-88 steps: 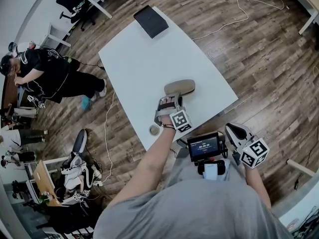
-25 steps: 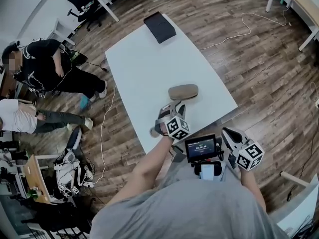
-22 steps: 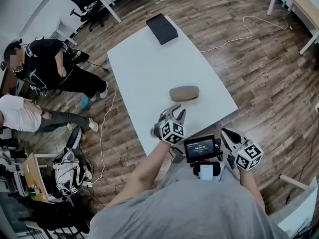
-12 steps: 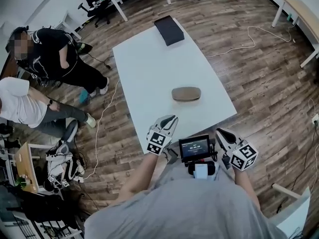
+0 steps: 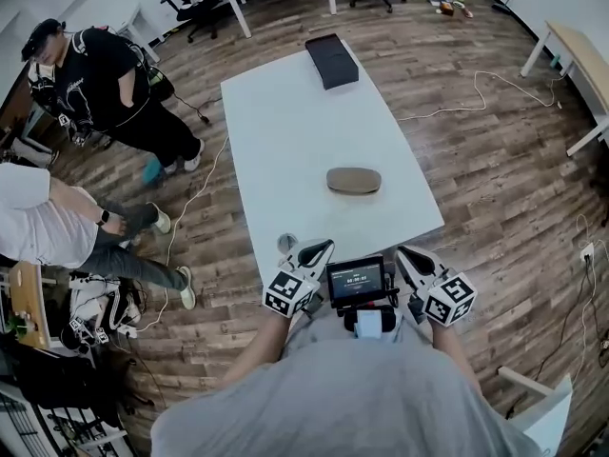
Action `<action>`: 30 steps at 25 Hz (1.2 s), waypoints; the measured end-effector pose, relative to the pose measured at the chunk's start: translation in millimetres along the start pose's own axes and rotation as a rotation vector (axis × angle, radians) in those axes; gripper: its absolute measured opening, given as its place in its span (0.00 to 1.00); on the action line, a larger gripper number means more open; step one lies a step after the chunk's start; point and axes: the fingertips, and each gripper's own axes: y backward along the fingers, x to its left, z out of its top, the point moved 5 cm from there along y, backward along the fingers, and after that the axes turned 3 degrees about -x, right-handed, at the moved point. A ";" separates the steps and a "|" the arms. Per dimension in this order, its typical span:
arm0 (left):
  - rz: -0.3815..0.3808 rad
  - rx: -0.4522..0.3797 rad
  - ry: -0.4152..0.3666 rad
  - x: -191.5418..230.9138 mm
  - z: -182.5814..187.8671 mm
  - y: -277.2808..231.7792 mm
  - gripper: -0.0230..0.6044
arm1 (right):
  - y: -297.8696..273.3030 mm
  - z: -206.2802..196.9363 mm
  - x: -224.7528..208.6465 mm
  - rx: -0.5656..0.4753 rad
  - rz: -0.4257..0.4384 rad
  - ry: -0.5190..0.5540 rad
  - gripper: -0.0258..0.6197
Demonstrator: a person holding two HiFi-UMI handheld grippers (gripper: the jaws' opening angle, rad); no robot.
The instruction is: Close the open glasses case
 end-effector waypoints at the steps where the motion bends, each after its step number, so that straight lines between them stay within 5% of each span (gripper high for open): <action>1: 0.007 -0.004 0.003 -1.0 -0.8 2.9 0.07 | -0.7 0.8 1.2 0.002 0.005 0.005 0.09; 9: 0.067 0.010 0.028 8.1 -7.4 13.2 0.07 | -5.5 2.1 8.3 0.034 0.009 0.058 0.09; 30: 0.035 -0.005 0.073 7.3 -5.0 14.5 0.07 | -11.6 3.2 23.1 0.087 0.024 0.107 0.09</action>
